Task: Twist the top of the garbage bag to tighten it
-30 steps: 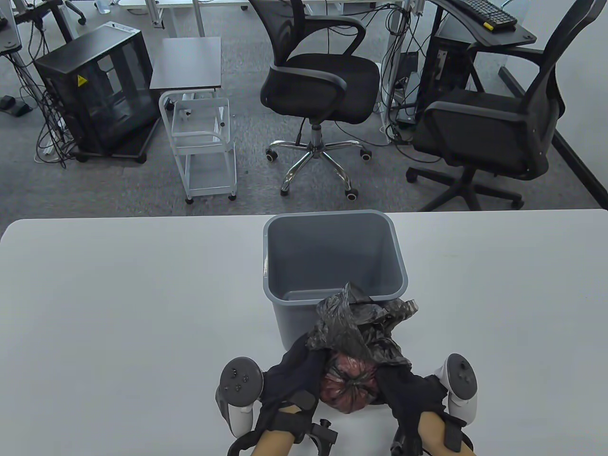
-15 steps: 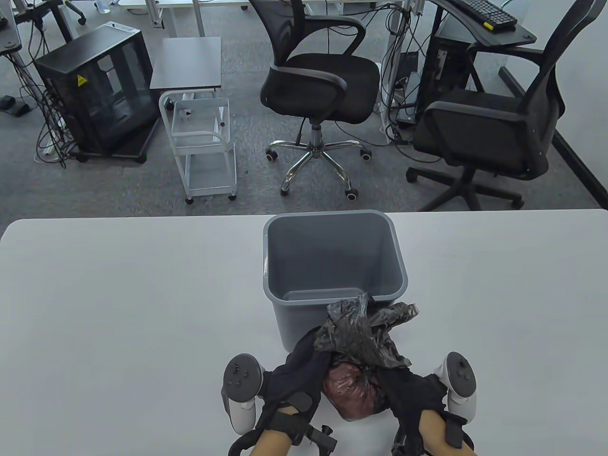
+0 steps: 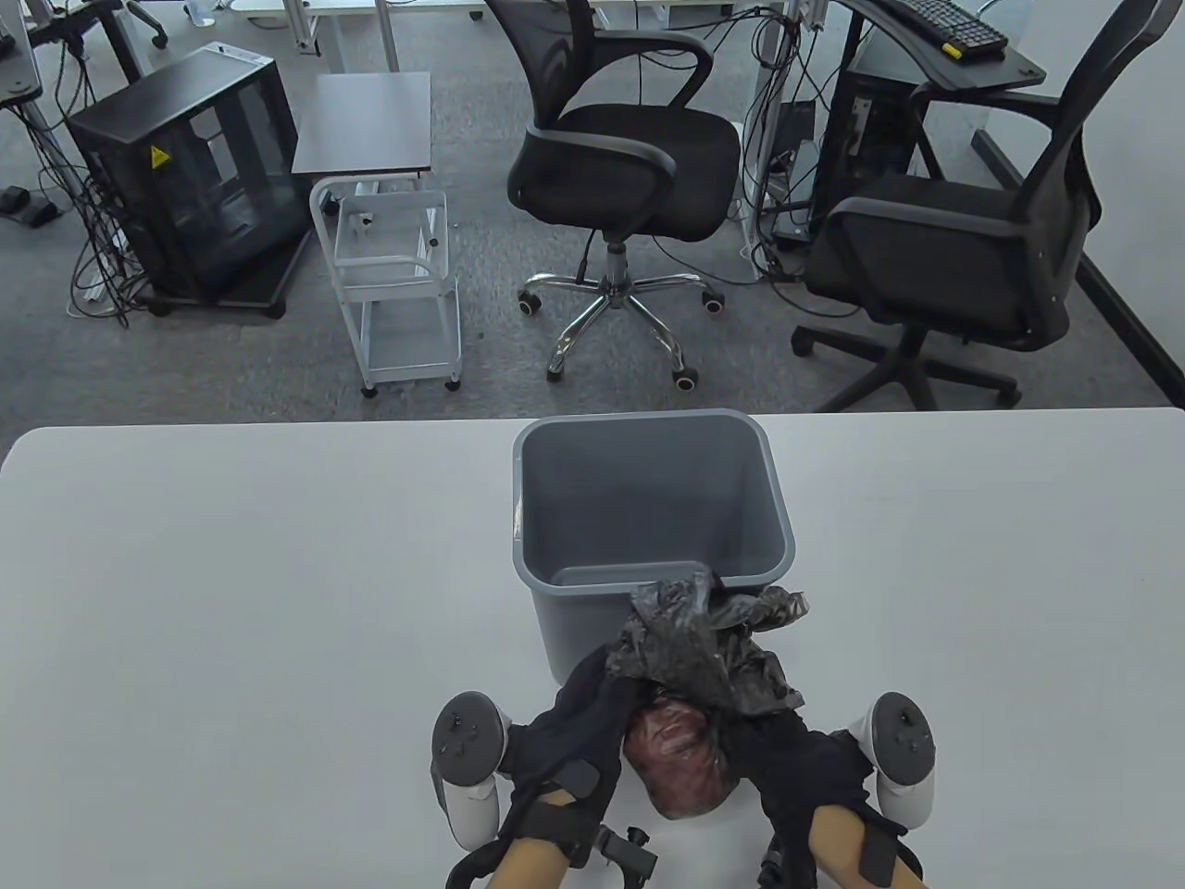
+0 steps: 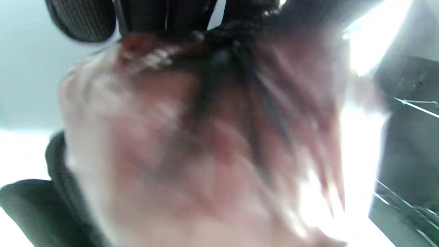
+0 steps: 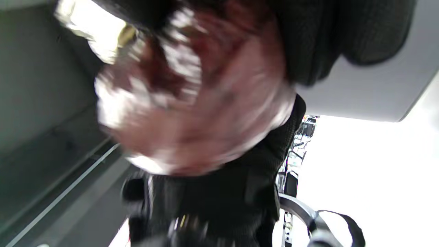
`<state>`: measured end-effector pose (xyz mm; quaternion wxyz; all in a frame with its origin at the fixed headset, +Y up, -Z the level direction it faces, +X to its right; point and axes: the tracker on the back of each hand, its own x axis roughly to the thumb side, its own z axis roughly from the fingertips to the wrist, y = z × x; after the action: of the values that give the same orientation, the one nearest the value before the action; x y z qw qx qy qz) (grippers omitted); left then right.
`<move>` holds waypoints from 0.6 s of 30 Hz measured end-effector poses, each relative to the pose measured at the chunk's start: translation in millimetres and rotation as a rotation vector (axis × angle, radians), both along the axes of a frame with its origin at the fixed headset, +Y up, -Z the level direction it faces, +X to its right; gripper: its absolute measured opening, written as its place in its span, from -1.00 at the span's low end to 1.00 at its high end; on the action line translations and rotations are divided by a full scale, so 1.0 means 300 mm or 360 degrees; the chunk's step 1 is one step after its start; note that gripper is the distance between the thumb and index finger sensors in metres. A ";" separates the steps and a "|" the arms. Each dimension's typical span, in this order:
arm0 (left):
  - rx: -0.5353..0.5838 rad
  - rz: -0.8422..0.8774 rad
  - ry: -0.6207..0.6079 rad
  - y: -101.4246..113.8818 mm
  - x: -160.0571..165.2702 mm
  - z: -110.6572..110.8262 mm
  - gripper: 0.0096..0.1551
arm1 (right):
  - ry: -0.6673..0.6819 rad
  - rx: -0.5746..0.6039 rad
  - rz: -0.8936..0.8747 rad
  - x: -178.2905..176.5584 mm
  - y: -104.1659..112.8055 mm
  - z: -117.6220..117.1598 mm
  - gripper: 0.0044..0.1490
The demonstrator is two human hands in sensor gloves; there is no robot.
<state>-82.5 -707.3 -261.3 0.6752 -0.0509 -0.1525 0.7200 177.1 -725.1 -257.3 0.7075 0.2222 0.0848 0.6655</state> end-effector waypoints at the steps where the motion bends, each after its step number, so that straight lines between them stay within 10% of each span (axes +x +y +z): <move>1: 0.0006 0.0002 -0.0014 0.001 0.002 0.000 -0.34 | 0.0008 -0.0039 -0.0037 0.002 -0.005 -0.002 0.11; 7: 0.0029 -0.0157 0.0295 -0.002 -0.034 -0.001 -0.41 | 0.0072 -0.0101 0.0001 -0.017 -0.011 0.002 0.18; 11: -0.0012 -0.0152 0.0464 -0.008 -0.068 0.001 -0.42 | 0.0320 0.0185 0.0189 -0.054 0.029 0.014 0.47; 18: -0.0054 0.0044 0.0214 -0.016 -0.050 -0.009 -0.43 | 0.0191 0.0196 0.0169 -0.052 0.028 0.016 0.30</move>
<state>-97.5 -712.1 -264.1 0.6729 -0.0117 -0.0953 0.7335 161.5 -716.8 -252.5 0.6498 0.3001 0.0976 0.6915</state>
